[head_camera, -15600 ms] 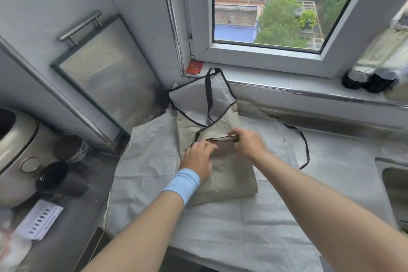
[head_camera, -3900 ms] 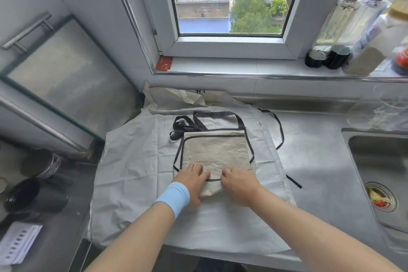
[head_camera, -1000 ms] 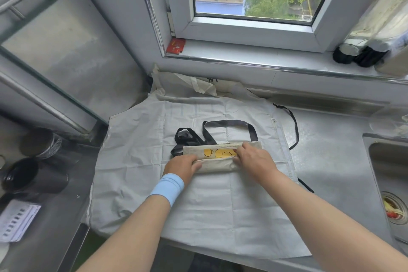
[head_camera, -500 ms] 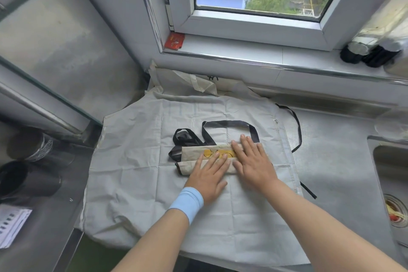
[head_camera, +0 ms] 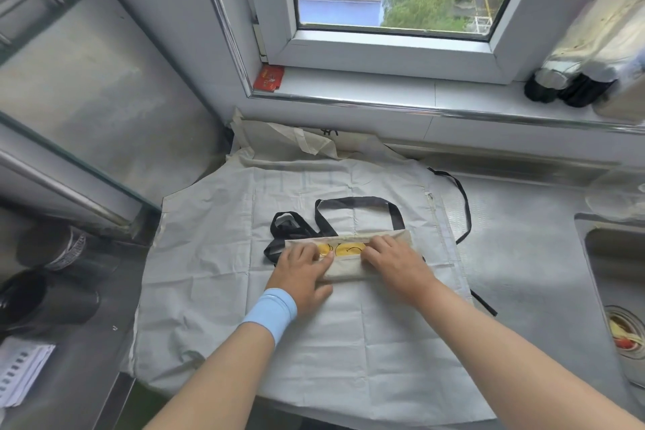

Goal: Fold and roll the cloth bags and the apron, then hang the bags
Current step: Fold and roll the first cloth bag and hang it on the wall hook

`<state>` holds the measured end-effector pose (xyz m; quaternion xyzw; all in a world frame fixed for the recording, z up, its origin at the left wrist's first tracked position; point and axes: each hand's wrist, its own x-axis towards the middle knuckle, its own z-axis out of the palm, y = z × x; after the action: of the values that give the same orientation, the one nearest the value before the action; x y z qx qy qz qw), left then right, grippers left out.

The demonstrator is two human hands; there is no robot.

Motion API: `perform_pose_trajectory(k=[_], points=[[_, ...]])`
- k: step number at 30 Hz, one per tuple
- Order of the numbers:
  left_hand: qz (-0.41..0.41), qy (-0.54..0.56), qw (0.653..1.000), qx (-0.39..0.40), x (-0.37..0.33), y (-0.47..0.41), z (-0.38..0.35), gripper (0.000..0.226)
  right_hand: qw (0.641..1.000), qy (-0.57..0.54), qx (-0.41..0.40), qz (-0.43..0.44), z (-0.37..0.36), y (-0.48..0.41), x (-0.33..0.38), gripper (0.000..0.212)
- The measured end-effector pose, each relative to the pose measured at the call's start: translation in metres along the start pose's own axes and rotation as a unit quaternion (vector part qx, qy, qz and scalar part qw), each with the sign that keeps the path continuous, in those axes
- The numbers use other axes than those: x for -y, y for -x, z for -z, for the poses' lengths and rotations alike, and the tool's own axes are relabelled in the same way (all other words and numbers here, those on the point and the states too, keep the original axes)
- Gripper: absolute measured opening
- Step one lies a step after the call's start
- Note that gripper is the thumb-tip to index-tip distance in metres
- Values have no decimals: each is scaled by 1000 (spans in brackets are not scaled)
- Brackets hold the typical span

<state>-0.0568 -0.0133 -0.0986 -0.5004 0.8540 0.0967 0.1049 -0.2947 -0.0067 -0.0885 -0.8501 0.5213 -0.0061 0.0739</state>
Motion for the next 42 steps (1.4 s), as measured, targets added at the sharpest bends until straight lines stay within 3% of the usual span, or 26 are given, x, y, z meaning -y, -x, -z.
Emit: perform_pose_trajectory(k=[4,6,11,14,16,18,21,25,28,30,33,37,42], points=[[11,51,998,24,10,-6,7,73,998,-7,58,-1,1,7,-5,38],[12,98,995,24,17,-9,14,69,996,10,87,4,4,4,-6,34],[72,224,972,-27,29,-13,21,25,995,25,90,-23,11,-7,-9,28],[136,275,951,-34,34,-18,21,17,996,37,70,-42,15,-16,-9,41],[131,271,953,-35,33,-24,20,19,996,50,62,-48,17,-23,-9,58],[141,255,956,-40,28,-29,19,21,995,58,46,-68,14,-30,-8,61],[168,120,971,-118,16,-33,23,18,992,78,3,-96,6,-40,-8,35],[-4,76,972,-223,-18,-41,21,33,993,-4,-30,-111,-7,-51,2,31],[-27,105,991,-82,-32,-47,7,51,984,-115,-2,-135,-15,-57,4,40],[-18,65,997,-30,-27,-47,-3,59,988,-87,35,-123,-24,-55,-1,47],[-44,19,999,-15,-8,-44,-7,63,993,-57,52,-86,-28,-45,-17,57],[-38,35,999,9,25,-37,-3,68,996,-38,59,-54,-29,-37,-34,75],[-45,67,996,43,33,-37,5,72,996,-33,68,-38,-25,-39,-35,66]])
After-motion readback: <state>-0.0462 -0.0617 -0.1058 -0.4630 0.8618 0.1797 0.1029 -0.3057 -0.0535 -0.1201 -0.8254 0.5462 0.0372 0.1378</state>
